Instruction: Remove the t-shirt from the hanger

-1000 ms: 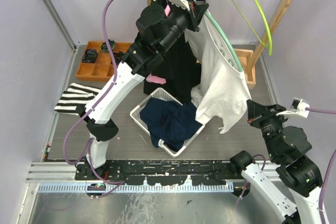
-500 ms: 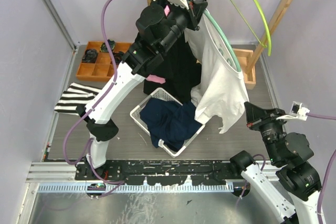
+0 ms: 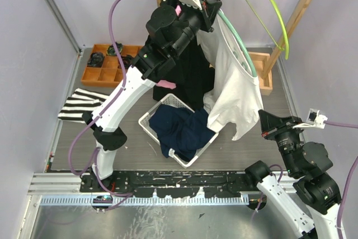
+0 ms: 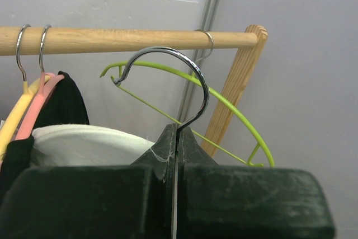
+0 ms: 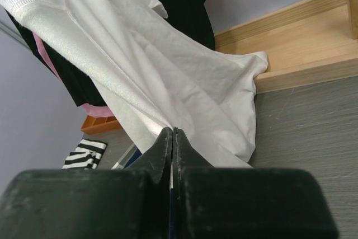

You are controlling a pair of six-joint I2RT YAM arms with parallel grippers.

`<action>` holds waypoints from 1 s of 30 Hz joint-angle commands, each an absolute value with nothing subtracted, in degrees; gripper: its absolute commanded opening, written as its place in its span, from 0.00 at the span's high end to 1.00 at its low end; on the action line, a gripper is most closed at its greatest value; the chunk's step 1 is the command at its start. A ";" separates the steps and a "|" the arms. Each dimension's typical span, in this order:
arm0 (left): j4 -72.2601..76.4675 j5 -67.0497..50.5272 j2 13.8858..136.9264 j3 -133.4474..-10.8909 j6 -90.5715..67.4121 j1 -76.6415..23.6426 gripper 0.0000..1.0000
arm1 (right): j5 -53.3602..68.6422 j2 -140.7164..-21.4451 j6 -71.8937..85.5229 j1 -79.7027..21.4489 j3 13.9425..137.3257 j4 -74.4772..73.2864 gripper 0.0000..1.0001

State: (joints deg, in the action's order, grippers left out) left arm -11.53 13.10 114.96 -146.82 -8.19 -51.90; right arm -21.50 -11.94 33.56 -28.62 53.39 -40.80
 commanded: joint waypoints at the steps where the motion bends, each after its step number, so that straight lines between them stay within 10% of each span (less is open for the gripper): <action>1: 1.32 19.15 112.96 -152.40 -8.44 -50.39 1.00 | -22.67 -11.72 33.12 -28.34 52.52 -48.20 0.99; 30: -1.51 17.06 112.16 -150.84 -9.51 -52.21 1.00 | -20.81 -25.67 28.28 -28.30 54.75 -43.99 0.99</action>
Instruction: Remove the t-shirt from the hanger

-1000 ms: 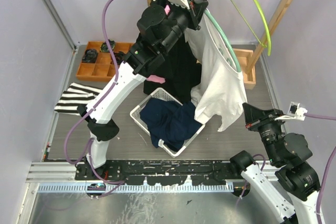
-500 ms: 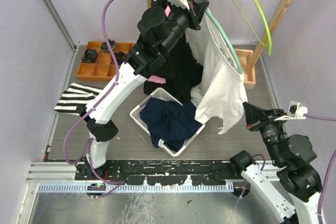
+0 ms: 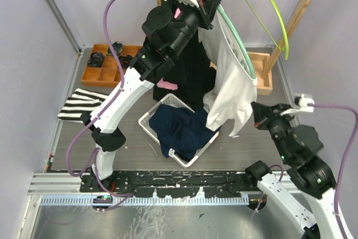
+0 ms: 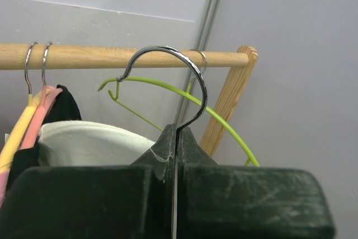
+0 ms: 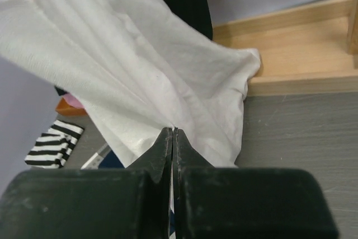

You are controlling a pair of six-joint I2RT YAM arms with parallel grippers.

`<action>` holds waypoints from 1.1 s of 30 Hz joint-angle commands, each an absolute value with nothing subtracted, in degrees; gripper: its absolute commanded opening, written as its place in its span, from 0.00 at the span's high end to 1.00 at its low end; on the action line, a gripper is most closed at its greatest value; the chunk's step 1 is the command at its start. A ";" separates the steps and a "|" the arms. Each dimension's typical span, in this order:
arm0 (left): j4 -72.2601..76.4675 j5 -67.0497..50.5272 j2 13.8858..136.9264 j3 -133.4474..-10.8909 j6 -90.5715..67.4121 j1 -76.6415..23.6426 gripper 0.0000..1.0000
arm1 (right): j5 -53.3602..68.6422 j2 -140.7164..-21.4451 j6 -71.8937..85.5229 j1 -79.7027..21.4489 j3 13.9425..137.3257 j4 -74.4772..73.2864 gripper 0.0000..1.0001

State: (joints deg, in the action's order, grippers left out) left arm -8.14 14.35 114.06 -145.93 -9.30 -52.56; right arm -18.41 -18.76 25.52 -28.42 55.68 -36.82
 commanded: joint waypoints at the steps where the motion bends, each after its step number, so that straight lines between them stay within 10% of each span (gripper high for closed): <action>1: -1.42 17.36 112.03 -150.83 -9.57 -52.23 1.00 | -20.08 -25.98 28.95 -28.30 54.01 -43.65 0.99; 33: -0.97 19.85 112.12 -152.46 -9.22 -52.00 1.00 | -15.91 -20.06 33.75 -28.28 46.94 -43.51 0.99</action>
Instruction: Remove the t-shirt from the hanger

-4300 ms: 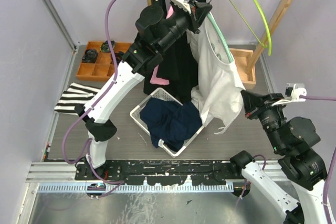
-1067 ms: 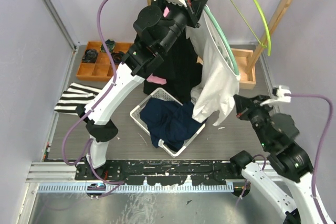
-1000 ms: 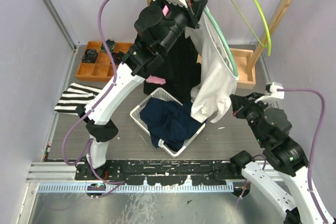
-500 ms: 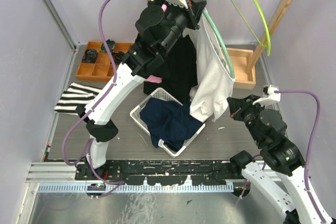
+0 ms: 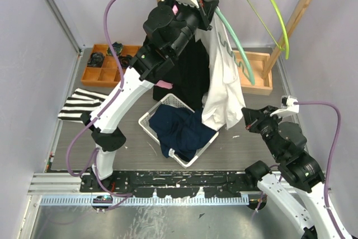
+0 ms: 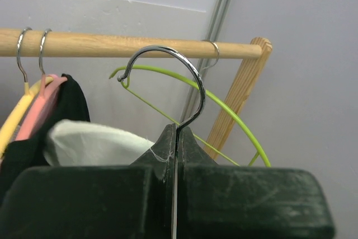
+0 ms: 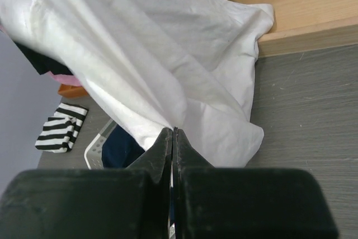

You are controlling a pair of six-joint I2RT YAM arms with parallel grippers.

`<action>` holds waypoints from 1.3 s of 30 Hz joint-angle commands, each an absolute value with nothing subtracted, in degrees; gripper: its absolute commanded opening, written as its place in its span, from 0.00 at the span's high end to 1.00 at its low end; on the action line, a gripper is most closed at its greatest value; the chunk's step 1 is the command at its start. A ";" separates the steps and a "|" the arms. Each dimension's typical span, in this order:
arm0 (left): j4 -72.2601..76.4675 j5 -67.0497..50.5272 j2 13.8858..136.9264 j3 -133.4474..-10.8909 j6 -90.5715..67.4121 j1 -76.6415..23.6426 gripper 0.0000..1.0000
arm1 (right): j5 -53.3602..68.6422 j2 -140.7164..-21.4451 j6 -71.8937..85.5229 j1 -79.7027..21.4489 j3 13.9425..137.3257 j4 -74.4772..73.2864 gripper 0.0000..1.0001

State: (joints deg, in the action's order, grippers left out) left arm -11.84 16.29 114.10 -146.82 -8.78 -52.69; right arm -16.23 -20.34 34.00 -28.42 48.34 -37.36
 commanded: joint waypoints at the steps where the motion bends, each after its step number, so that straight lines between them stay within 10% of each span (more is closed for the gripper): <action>1: -1.02 19.93 112.19 -152.56 -9.28 -51.96 1.00 | -15.78 -20.09 33.72 -28.30 46.89 -43.51 0.99; 15: -0.46 17.37 110.70 -148.62 -10.08 -52.25 1.00 | -15.25 -20.30 30.48 -28.30 49.66 -41.17 0.99; 25: 0.87 16.18 108.33 -139.56 -4.88 -57.46 1.00 | -15.94 -21.80 24.23 -28.32 59.76 -40.61 0.60; 39: 5.28 23.61 105.07 -125.81 6.51 -65.28 1.00 | -18.96 -26.90 18.58 -28.31 78.09 -43.65 0.54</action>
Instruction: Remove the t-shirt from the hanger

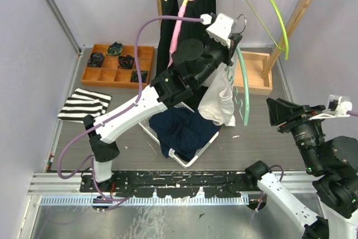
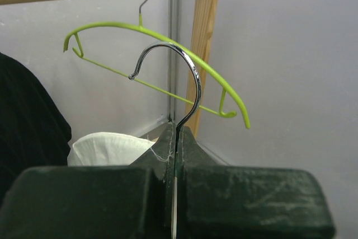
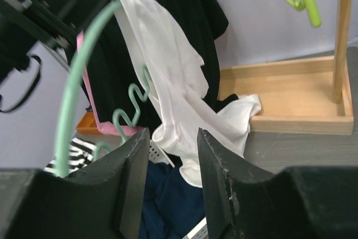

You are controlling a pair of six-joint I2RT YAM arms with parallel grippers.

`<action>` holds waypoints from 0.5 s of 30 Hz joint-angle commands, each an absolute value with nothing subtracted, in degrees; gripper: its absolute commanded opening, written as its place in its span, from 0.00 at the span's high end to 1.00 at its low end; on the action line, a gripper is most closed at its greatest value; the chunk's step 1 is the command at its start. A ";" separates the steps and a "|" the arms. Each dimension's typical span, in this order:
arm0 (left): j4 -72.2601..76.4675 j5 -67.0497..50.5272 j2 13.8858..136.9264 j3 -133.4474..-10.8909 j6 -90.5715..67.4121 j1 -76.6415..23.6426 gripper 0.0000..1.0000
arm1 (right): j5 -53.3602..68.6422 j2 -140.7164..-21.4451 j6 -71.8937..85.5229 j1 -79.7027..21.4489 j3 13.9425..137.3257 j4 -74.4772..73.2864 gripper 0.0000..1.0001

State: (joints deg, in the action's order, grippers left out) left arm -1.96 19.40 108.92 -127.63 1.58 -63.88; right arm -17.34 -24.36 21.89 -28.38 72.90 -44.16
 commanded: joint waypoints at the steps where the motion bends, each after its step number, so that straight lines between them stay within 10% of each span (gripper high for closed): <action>1: 5.36 24.06 105.03 -125.44 6.77 -65.49 1.00 | -19.00 -27.35 18.22 -28.30 79.54 -43.75 0.53; 15: 5.32 29.32 107.17 -125.03 12.03 -66.66 1.00 | -8.11 -40.66 16.55 -27.34 89.80 -45.55 0.52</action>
State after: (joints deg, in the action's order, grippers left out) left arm 0.67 26.96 108.36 -122.58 9.34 -66.17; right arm -12.27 -36.16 18.11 -27.88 88.42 -45.60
